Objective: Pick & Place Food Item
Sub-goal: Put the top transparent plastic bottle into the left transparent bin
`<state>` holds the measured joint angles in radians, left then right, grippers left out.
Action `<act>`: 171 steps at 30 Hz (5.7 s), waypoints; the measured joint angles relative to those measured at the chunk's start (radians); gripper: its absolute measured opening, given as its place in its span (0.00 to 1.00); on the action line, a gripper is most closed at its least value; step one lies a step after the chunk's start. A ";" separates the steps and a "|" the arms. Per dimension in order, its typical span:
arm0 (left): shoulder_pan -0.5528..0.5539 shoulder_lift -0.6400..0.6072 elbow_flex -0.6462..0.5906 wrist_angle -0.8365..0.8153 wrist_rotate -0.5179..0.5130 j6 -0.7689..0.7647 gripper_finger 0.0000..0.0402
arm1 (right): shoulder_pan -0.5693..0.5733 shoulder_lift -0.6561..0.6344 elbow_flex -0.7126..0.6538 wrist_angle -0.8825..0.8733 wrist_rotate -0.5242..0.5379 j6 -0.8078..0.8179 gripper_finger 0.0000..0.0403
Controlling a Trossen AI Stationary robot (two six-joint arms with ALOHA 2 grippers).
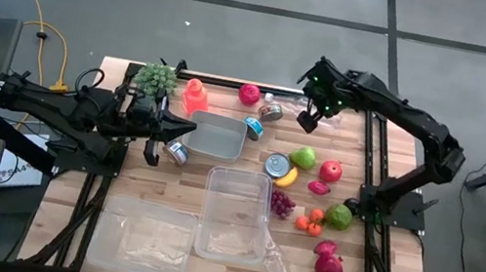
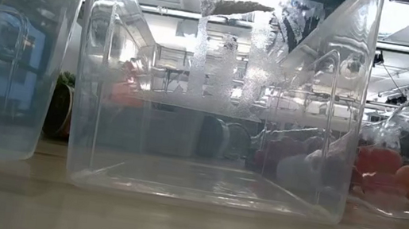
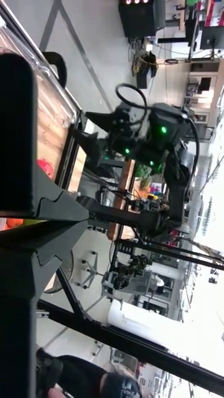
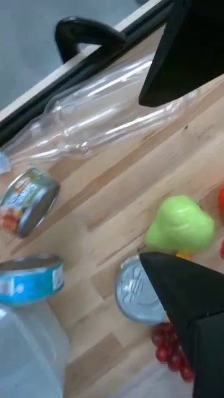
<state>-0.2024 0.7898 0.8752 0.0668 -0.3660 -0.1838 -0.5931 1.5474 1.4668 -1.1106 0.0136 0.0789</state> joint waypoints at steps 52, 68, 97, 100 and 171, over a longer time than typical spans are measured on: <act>-0.011 0.000 0.000 -0.052 0.051 -0.124 0.00 | -0.162 0.134 -0.077 0.139 0.074 -0.346 0.97; -0.011 0.000 0.000 -0.106 0.061 -0.124 0.00 | -0.167 0.313 -0.077 0.131 0.106 -0.363 0.97; 0.006 0.000 0.000 -0.164 0.054 -0.124 0.00 | -0.167 0.386 -0.076 0.177 0.107 -0.269 0.81; 0.006 0.000 0.000 -0.165 0.054 -0.124 0.00 | -0.167 0.386 -0.076 0.178 0.094 -0.267 0.73; 0.138 -0.308 0.000 -0.182 0.080 0.157 0.00 | 0.520 -0.311 -0.077 0.753 0.373 0.099 0.54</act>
<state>-0.0639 0.4818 0.8753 -0.1151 -0.2863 -0.0273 -0.0734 1.2360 1.3903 -0.3575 0.3862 0.1782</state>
